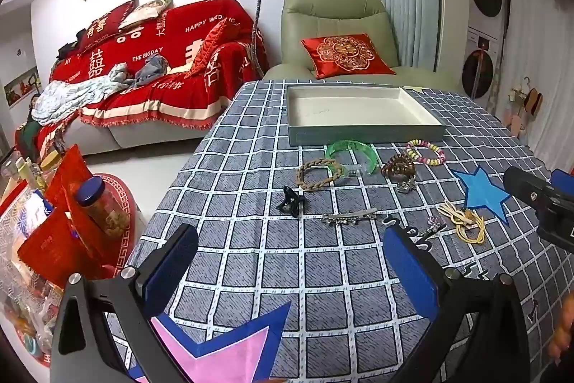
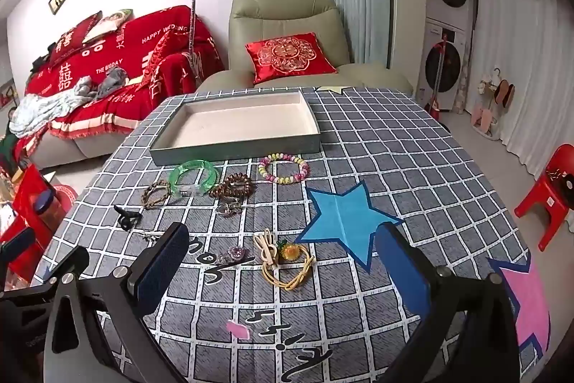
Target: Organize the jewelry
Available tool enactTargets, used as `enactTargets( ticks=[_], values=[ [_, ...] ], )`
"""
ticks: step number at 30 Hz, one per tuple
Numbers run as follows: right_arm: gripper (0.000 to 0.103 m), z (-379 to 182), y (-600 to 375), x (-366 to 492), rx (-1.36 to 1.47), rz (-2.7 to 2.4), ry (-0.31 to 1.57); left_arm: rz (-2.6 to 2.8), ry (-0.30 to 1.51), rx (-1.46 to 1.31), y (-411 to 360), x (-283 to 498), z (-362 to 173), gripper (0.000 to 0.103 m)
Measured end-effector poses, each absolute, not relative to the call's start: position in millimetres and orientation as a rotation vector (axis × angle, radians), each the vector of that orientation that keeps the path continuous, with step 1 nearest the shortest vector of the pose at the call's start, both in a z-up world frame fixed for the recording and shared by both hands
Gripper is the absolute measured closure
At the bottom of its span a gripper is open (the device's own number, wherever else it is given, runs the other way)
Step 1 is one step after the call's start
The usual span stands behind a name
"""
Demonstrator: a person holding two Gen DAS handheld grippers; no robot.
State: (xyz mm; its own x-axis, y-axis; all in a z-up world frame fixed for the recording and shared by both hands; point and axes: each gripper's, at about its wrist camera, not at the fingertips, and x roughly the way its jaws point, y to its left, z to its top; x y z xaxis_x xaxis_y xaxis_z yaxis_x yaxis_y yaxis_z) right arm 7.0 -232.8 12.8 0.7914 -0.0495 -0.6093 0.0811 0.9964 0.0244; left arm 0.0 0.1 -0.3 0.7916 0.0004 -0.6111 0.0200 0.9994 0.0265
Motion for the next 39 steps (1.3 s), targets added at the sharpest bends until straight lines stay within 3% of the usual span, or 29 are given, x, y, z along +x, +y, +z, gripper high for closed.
enactTargets(
  ticks=[39],
  values=[
    [0.000,20.2,-229.0,2.1,0.056,-0.048,0.627,-0.011,0.635,0.011,3.4,-4.0,4.6,0.000]
  ],
)
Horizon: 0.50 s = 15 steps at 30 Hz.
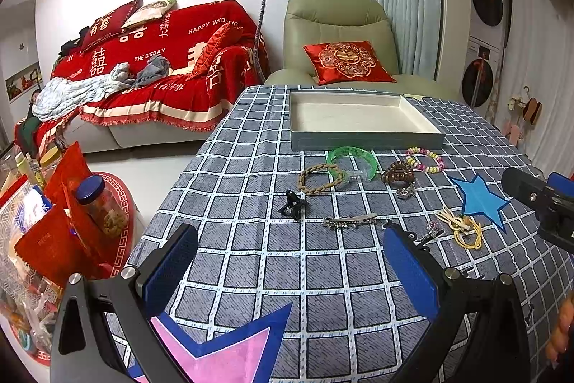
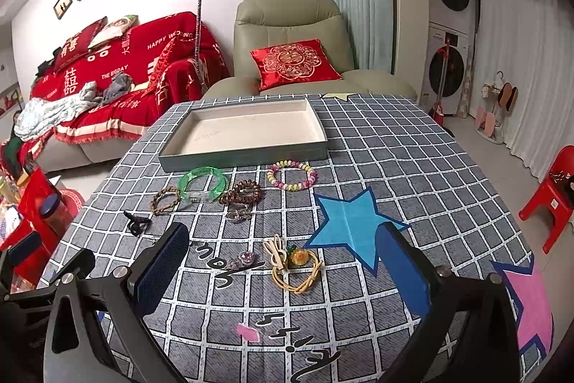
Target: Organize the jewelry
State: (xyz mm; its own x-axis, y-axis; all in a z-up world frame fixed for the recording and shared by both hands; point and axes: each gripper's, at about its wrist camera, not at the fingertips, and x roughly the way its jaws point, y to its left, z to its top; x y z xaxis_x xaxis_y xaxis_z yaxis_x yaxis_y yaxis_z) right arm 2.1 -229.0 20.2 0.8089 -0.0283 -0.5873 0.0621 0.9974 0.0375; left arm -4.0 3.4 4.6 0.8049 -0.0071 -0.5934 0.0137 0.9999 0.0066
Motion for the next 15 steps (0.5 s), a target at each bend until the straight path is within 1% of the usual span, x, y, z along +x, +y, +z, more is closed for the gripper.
enactTargets(
  ticks=[15],
  values=[
    [0.000,19.5,-228.3,2.7,0.055,-0.048,0.628,-0.012,0.638,0.009,3.6,-3.8,3.6,0.000]
  ],
)
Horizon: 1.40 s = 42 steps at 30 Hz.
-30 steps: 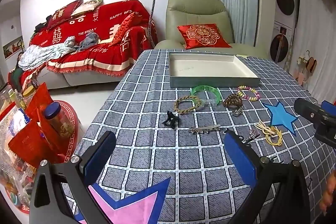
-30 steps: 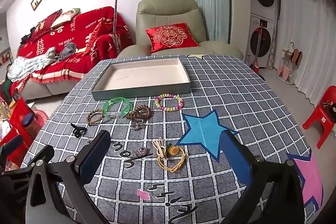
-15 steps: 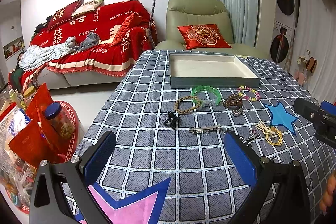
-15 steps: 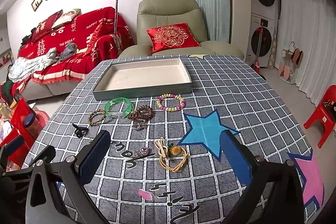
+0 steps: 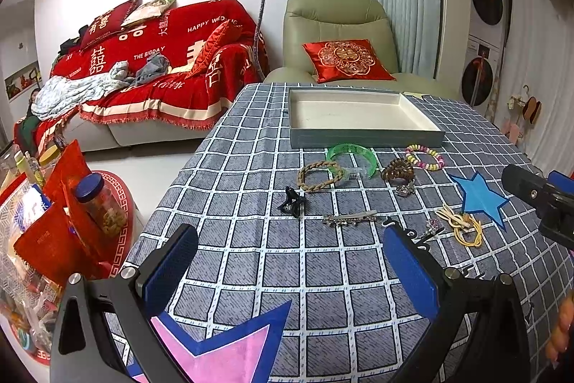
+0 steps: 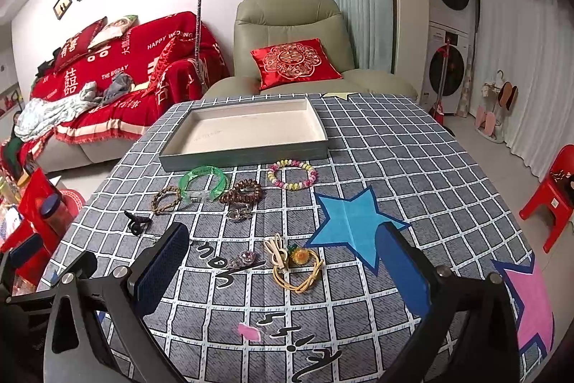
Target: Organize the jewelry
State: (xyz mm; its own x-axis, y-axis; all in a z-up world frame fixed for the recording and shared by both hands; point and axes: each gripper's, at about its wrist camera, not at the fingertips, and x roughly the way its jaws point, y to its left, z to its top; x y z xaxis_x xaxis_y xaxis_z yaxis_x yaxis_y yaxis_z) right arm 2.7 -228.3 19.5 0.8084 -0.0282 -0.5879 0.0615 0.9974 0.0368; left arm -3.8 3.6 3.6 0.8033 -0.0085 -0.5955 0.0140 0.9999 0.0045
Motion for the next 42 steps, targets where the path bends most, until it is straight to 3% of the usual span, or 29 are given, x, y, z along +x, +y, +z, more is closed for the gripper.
enactTargets(
  ticks=[42],
  values=[
    [0.000,23.3,-227.4,3.1,0.071,-0.045,0.620,-0.017,0.648,0.010,0.7,-2.3,-2.9,0.000]
  ],
)
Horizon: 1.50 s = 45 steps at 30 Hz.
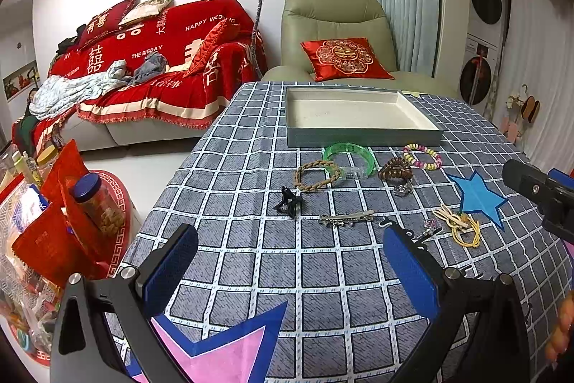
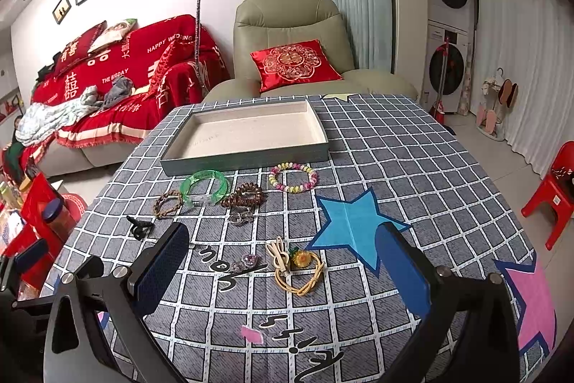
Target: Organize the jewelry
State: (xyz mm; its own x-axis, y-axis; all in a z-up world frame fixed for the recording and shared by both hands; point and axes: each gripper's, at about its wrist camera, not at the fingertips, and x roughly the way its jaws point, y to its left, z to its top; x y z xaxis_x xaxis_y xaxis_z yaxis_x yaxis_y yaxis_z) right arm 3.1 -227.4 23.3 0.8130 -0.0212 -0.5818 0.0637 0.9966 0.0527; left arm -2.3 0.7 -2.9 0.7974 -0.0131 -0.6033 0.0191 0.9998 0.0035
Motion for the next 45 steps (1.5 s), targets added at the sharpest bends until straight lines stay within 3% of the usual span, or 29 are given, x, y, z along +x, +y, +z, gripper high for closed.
enactTargets(
  ticks=[45],
  values=[
    [0.000,17.5,-227.1,2.7,0.075,-0.049,0.642,-0.028,0.678,0.002,0.4,4.4,-6.6,0.000]
  ],
)
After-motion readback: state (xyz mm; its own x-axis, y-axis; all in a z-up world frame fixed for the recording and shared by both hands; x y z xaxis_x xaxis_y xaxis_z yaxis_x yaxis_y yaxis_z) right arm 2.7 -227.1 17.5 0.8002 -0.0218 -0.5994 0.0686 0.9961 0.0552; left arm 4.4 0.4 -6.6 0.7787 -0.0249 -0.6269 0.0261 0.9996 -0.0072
